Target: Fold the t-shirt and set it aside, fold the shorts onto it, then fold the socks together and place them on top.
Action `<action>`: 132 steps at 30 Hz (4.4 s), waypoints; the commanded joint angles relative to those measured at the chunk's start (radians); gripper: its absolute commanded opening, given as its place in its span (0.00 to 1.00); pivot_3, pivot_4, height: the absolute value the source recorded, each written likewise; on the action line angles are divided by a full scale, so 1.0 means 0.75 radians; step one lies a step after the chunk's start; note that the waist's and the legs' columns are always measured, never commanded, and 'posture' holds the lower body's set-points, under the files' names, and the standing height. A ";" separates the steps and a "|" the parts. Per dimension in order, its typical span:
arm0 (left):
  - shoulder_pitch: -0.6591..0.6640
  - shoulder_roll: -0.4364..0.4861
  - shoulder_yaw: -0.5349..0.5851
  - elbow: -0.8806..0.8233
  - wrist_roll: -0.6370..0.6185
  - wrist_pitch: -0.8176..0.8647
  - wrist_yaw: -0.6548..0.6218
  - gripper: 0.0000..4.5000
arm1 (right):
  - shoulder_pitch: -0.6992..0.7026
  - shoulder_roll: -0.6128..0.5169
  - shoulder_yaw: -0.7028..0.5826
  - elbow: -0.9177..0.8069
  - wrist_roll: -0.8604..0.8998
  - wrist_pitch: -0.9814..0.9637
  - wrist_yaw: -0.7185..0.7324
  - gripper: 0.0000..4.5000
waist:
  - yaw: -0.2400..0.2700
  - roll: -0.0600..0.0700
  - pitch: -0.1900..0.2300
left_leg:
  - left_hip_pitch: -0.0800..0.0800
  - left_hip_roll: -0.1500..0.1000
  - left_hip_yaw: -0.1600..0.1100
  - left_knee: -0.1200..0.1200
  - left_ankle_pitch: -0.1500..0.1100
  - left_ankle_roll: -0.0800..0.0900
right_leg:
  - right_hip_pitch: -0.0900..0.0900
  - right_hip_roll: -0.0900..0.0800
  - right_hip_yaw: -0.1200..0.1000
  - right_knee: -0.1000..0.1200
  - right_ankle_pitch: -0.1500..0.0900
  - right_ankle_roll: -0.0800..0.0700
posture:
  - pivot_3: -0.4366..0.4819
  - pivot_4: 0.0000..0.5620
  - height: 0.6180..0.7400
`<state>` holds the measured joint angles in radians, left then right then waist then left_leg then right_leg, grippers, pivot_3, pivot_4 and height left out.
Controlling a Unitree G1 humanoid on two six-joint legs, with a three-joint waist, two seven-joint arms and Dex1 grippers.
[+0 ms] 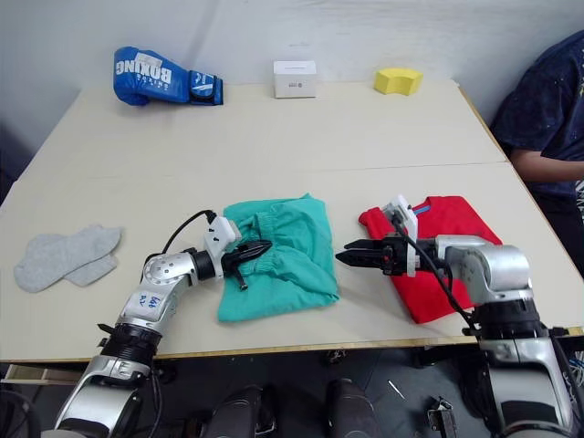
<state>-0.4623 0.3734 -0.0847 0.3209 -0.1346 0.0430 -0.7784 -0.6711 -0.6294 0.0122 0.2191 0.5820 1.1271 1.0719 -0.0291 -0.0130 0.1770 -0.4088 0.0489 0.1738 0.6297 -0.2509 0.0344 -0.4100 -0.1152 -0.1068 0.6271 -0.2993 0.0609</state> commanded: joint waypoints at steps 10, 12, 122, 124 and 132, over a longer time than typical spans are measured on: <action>0.111 0.004 -0.024 -0.101 0.013 0.033 -0.009 0.00 | -0.340 0.401 -0.099 0.442 -0.001 0.314 -0.332 1.00 | -0.009 0.001 -0.001 | -0.001 0.000 0.001 0.000 0.001 0.002 | -0.001 0.001 0.000 0.001 0.000 0.000 | 0.48 0.27 1.00; 0.120 0.009 -0.026 -0.112 0.015 0.036 -0.012 0.00 | -0.376 0.449 -0.162 0.502 0.002 0.308 -0.386 1.00 | -0.008 0.001 -0.001 | -0.001 0.000 0.001 0.000 0.001 0.002 | -0.001 0.001 0.000 0.001 0.000 0.000 | 0.48 0.27 1.00; 0.617 0.793 0.654 -0.577 -0.441 0.843 0.274 1.00 | 0.775 0.080 -0.096 -0.660 -0.196 -1.724 -0.048 1.00 | 0.009 -0.006 0.031 | -0.016 -0.048 -0.127 -0.022 0.029 -0.024 | 0.100 0.007 0.039 0.025 -0.124 0.041 | 0.48 0.27 1.00; 0.546 0.810 0.558 -0.480 -0.367 0.801 0.253 1.00 | 0.799 0.077 -0.097 -0.676 -0.206 -1.727 -0.059 1.00 | 0.001 -0.006 0.031 | -0.017 -0.047 -0.126 -0.023 0.030 -0.026 | 0.097 0.009 0.038 0.027 -0.124 0.042 | 0.48 0.27 1.00; 0.271 0.747 0.349 -0.149 -0.228 0.631 0.127 0.80 | 0.868 0.085 -0.101 -0.731 -0.238 -1.722 -0.145 1.00 | 0.006 -0.008 0.032 | -0.015 -0.046 -0.120 -0.021 0.034 -0.024 | 0.093 0.007 0.040 0.030 -0.124 0.046 | 0.48 0.27 1.00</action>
<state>-0.2418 0.9404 0.1912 0.1630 -0.3365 0.5580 -0.6630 -0.0292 -0.5662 -0.0482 -0.2837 0.4016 -0.1534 0.9787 -0.0247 -0.0186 0.2009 -0.4191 0.0142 0.0837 0.6143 -0.2238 0.0166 -0.3399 -0.1107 -0.0763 0.6516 -0.3916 0.0964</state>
